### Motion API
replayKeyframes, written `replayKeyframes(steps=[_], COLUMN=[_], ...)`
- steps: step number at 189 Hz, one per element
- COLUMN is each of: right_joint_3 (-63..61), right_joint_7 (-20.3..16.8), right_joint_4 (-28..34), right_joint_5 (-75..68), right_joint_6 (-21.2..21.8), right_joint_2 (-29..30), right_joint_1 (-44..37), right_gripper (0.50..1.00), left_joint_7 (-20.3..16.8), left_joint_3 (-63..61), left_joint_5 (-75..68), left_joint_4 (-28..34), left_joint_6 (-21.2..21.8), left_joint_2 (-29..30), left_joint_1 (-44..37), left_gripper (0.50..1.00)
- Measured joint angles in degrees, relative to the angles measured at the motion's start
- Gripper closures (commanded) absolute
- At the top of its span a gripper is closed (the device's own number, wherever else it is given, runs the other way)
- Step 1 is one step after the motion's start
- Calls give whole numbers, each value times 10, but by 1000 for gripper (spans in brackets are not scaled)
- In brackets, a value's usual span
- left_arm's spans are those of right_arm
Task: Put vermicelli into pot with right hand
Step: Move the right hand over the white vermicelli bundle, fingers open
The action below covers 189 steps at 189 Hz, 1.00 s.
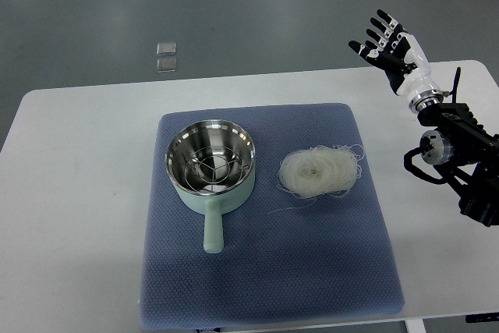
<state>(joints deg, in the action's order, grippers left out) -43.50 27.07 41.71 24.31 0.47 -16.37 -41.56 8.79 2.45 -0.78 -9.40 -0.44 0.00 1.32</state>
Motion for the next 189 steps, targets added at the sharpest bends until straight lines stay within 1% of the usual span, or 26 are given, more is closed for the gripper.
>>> replayKeyframes(steps=[23, 42, 65, 92, 127, 153, 169, 189], right_joint_3=[5, 6, 6, 12, 61, 108, 144, 179], right_joint_7=[-2, -2, 0, 4, 4, 4, 4, 3], right_joint_4=[37, 65, 100, 164, 242, 266, 269, 268], right_joint_5=[132, 255, 372, 465, 566, 601, 613, 623], right_joint_6=[28, 62, 121, 192, 254, 276, 274, 260], right_joint_2=[-47, -84, -132, -181, -218, -222, -217, -210], right_joint_1=[-5, -5, -7, -18, -46, -64, -75, -87], right_gripper=[572, 572, 572, 572, 572, 572, 572, 574], left_joint_7=[0, 0, 0, 0, 0, 0, 0, 0], left_joint_3=[0, 0, 1, 1, 0, 0, 0, 0], left_joint_5=[0, 0, 0, 0, 0, 0, 0, 0], left_joint_4=[0, 0, 0, 0, 0, 0, 0, 0], left_joint_6=[0, 0, 0, 0, 0, 0, 0, 0], left_joint_2=[0, 0, 0, 0, 0, 0, 0, 0], left_joint_1=[0, 0, 0, 0, 0, 0, 0, 0], left_gripper=[500, 500, 500, 500, 500, 500, 500, 500])
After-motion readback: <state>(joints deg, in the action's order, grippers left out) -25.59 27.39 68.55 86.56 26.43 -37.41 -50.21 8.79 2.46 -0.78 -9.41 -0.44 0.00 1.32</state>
